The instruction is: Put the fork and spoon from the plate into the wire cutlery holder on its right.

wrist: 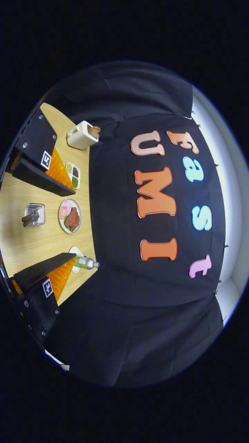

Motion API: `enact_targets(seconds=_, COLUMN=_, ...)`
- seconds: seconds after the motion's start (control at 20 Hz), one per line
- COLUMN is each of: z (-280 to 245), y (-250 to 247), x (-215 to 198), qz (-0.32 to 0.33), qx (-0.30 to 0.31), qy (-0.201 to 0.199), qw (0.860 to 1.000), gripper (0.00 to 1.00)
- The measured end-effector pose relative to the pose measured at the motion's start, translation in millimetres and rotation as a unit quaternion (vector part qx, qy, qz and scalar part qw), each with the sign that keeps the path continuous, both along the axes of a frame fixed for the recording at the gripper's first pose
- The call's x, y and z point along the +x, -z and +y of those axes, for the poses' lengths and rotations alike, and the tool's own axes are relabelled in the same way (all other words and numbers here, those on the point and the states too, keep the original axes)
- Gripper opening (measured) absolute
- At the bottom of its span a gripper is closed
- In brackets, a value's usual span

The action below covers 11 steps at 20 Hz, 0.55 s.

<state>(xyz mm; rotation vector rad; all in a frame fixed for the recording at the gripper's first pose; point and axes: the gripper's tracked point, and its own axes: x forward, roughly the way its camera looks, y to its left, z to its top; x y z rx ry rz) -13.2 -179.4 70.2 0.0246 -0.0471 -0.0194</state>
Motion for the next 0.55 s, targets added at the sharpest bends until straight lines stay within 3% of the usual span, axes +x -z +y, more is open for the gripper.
enact_targets(seconds=0.55, z=-6, y=11, x=-18, qz=-0.017, qx=0.043, qy=-0.016, qw=0.999, gripper=0.98)
